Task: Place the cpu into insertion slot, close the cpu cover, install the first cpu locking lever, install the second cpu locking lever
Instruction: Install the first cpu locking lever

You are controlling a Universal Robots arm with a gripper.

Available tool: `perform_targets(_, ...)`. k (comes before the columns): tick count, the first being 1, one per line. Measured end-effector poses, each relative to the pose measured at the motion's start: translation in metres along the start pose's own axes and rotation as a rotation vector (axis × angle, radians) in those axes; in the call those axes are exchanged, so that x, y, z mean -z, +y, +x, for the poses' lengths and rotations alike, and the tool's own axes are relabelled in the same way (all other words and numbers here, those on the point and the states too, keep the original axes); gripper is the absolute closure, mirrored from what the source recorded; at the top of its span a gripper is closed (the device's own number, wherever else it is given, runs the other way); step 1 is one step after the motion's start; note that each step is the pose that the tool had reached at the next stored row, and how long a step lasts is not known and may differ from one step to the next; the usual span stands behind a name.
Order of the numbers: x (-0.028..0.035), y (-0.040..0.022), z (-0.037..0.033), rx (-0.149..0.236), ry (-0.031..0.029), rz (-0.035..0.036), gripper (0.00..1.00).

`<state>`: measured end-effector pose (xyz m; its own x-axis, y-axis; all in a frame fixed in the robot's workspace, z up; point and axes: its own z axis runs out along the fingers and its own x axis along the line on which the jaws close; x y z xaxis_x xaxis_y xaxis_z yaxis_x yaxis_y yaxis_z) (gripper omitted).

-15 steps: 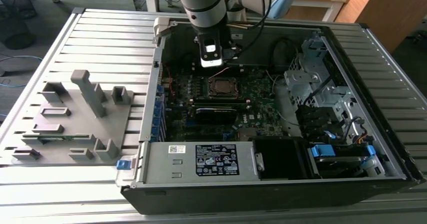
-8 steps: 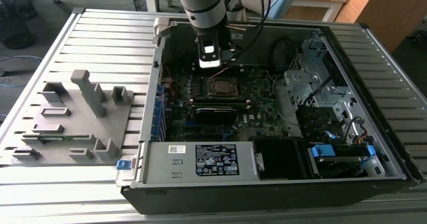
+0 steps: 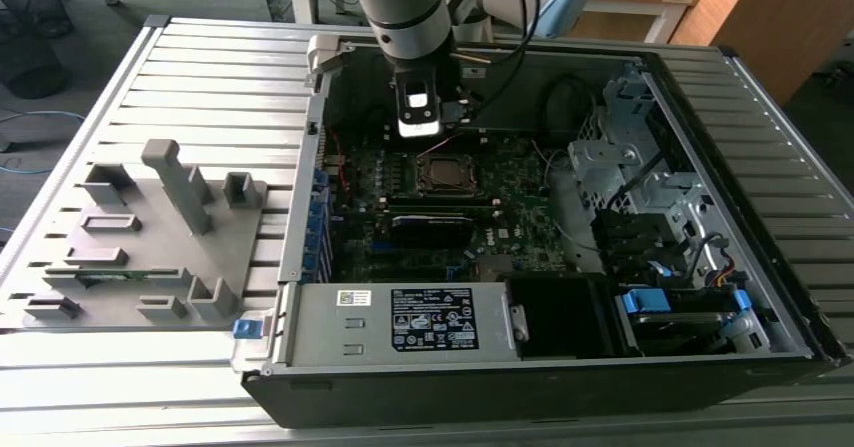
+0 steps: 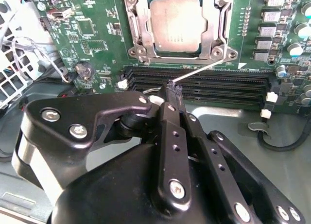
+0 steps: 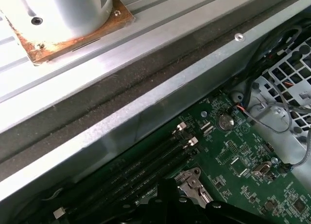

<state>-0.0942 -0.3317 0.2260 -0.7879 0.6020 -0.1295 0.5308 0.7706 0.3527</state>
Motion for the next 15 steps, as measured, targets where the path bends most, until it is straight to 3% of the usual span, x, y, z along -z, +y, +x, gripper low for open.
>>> perform_targets(10,-0.0046,0.0008,0.0018,-0.016,-0.0058,0.0022,0.90)
perform_targets(15,-0.0055,0.0005,0.0019,-0.016,-0.0060,0.0018,0.90)
